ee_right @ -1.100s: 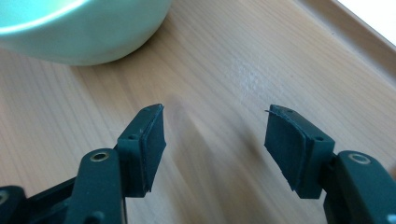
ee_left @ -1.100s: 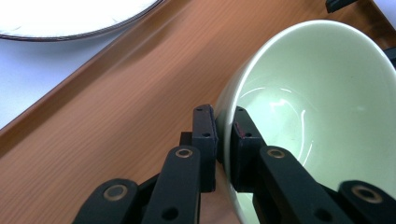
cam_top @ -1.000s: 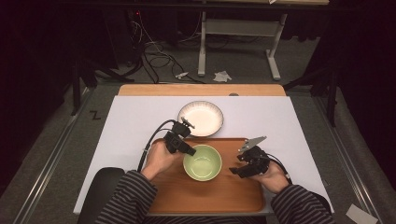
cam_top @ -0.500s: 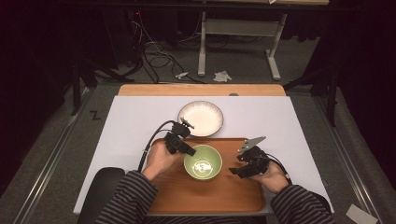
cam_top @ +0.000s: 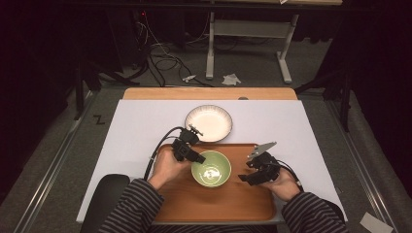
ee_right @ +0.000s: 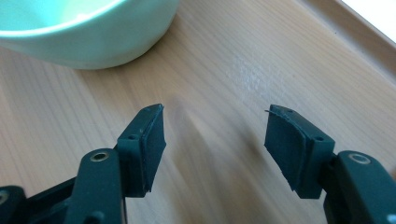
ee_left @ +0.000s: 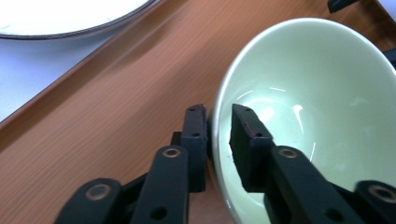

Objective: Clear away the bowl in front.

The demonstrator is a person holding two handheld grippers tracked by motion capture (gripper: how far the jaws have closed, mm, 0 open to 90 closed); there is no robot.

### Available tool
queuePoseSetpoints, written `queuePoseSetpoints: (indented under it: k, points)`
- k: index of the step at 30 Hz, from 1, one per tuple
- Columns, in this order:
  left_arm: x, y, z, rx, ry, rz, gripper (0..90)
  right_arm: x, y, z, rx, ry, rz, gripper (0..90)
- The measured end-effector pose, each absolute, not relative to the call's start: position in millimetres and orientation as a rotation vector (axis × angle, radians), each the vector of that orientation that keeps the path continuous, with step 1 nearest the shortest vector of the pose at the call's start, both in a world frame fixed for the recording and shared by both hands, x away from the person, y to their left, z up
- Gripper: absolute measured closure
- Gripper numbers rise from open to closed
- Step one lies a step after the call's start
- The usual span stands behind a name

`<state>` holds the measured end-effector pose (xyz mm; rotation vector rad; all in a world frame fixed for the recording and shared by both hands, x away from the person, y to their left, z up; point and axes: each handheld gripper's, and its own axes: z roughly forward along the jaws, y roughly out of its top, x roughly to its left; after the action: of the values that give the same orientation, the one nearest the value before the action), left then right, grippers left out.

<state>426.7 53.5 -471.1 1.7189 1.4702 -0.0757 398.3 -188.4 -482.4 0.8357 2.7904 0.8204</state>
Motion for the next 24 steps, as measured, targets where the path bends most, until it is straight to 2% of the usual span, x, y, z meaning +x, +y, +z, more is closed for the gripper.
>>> queuePoseSetpoints:
  k: [11,24]
  points:
    - [425,53,-469,1.713,1.46,-0.088,57.2,399,-188,-483,0.828,2.79,0.815,39.6]
    - [420,63,-453,1.653,1.428,-0.059,50.6,398,-188,-482,0.836,2.785,0.821,39.6]
